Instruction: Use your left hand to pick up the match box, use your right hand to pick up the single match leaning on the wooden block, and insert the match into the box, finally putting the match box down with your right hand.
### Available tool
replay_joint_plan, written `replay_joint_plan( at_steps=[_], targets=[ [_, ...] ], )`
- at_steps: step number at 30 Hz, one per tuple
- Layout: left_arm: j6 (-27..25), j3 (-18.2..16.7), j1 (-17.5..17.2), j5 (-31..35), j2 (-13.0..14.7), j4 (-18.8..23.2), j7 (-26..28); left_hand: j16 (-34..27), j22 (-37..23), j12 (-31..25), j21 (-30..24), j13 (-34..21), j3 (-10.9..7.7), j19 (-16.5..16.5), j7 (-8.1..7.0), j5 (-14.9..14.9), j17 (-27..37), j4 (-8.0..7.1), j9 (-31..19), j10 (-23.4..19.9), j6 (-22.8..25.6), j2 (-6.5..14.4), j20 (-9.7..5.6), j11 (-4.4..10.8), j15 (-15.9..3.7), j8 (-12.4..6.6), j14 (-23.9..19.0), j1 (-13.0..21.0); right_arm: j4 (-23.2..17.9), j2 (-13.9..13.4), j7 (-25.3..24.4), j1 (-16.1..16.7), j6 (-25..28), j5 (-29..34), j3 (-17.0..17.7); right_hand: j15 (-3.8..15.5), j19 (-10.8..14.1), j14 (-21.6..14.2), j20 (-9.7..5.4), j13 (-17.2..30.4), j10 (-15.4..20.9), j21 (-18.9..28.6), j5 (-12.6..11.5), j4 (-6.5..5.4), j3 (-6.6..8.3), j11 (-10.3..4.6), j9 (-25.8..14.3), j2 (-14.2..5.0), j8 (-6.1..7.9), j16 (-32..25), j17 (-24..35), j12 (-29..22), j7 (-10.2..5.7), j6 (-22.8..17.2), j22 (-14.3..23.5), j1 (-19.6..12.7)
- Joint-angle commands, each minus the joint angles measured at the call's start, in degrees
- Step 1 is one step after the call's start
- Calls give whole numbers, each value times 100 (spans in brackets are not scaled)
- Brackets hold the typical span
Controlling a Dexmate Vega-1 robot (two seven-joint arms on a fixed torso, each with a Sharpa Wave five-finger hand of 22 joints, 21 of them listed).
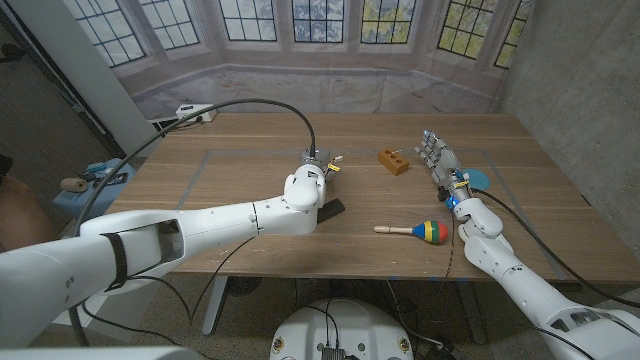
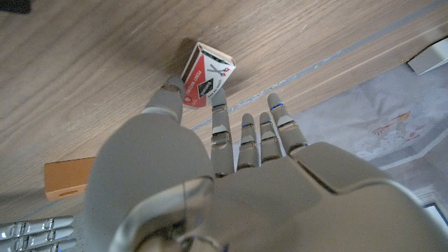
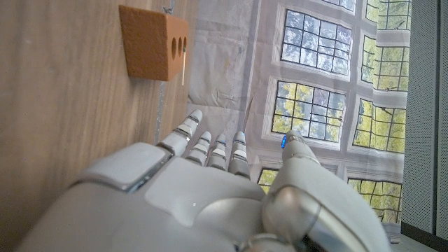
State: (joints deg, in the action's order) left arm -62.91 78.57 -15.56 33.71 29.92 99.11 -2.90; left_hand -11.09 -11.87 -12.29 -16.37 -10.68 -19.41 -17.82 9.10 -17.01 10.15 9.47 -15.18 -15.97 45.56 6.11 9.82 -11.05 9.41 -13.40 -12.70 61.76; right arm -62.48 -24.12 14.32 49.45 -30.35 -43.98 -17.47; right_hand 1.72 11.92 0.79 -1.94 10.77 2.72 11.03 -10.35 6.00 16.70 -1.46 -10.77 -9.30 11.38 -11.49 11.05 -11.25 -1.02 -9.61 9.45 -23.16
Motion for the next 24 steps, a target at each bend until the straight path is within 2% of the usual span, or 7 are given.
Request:
replay_joint_plan(
  at_steps=[1, 24],
  targets=[
    [371, -331, -233, 178, 89, 103, -93, 20, -7, 11, -20, -14, 1, -16, -16, -48, -2, -5, -26, -63, 42, -4, -15, 7, -19, -43, -63, 59, -208, -82, -193, 51, 158, 103, -60, 93, 42, -43, -158, 29, 18, -2, 8, 5, 24, 4, -31, -2, -5, -45, 25, 2, -9, -39, 29, 42],
    [1309, -991, -614, 510, 195, 182, -365, 26, -10, 21, -29, -15, 21, -8, -60, -51, 0, -18, -61, -79, 79, -7, -56, 48, -58, -45, -76, 64, -749, -277, -666, 192, 499, 333, -167, 90, 42, -38, -145, 29, 5, -3, 8, 6, 30, 3, -31, -2, -5, -42, 25, 7, -8, -44, 29, 50]
  ],
)
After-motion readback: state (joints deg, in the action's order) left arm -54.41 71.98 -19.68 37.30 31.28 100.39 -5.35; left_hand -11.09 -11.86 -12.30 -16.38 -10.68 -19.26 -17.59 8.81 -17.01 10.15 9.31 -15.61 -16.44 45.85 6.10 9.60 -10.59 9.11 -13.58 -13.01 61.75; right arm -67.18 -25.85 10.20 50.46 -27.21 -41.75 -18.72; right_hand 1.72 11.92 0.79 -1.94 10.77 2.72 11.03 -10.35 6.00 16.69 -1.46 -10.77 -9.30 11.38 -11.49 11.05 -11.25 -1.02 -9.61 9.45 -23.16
